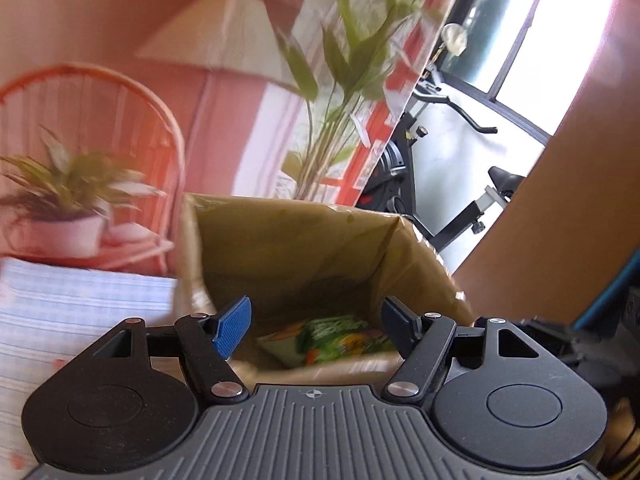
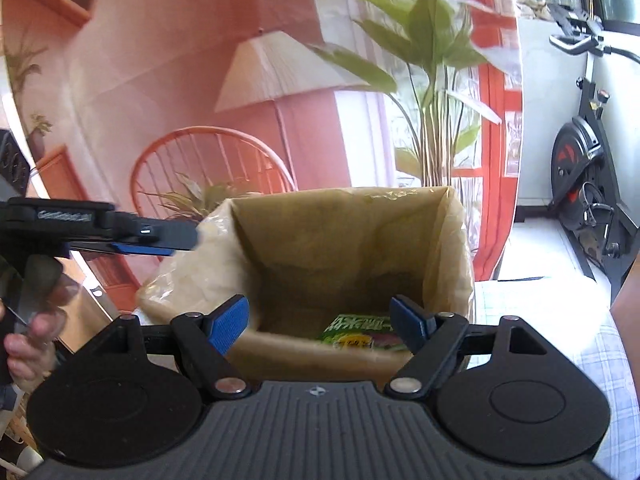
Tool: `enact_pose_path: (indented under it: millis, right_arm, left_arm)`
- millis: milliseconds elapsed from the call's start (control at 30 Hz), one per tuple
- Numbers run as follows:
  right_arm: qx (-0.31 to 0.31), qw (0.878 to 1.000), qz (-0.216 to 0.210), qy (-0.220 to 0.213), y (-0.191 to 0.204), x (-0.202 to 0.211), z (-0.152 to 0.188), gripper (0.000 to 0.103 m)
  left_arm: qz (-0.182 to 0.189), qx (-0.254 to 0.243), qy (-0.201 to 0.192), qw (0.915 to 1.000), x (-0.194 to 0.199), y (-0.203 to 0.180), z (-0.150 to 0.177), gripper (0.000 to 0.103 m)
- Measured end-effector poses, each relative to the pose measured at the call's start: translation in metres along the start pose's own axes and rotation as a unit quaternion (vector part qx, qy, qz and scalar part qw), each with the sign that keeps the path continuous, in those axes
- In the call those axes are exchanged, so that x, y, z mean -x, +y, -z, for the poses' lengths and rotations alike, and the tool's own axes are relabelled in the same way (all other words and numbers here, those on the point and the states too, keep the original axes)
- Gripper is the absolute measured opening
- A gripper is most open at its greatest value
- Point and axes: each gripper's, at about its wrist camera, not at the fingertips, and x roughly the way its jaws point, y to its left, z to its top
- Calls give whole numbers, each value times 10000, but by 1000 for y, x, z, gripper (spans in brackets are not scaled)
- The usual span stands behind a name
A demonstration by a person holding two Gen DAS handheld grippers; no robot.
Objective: Organize snacks
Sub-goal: 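Open both tools to drop the green bag into the box, then grasp the orange chip bag with the left tool while the right tool approaches the yellow bag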
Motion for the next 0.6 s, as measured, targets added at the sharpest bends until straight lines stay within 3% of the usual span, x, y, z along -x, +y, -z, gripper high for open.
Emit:
enact_pose_path:
  millis: [167, 300, 600]
  right_arm:
    - [-9, 9999, -82, -107, 13, 23, 29, 80]
    - [-122, 9998, -43, -141, 21, 30, 55, 80]
    - [-64, 9996, -20, 270, 52, 19, 117, 80]
  left_arm:
    - [-210, -577, -225, 9979, 52, 5, 39, 85]
    - [-246, -807, -218, 9962, 74, 8, 74, 87]
    - [49, -178, 393, 9991, 61, 21, 149, 88]
